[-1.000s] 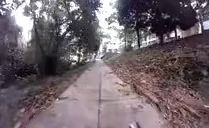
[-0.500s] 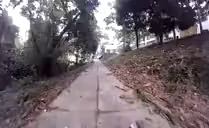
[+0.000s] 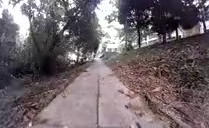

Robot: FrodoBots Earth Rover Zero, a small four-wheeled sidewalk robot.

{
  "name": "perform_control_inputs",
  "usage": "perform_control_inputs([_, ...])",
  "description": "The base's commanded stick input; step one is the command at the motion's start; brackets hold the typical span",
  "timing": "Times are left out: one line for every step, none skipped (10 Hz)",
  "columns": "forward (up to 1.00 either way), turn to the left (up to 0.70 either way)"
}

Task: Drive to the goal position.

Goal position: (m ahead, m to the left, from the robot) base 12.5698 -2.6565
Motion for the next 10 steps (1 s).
perform_control_inputs([0.7,0.01])
perform_control_inputs([0.7,0.01])
perform_control_inputs([0.7,0.01])
perform_control_inputs([0.7,-0.01])
perform_control_inputs([0.7,-0.07])
perform_control_inputs([0.7,-0.13])
perform_control_inputs([0.7,-0.13])
perform_control_inputs([0.7,-0.13])
perform_control_inputs([0.7,-0.13])
perform_control_inputs([0.7,-0.13])
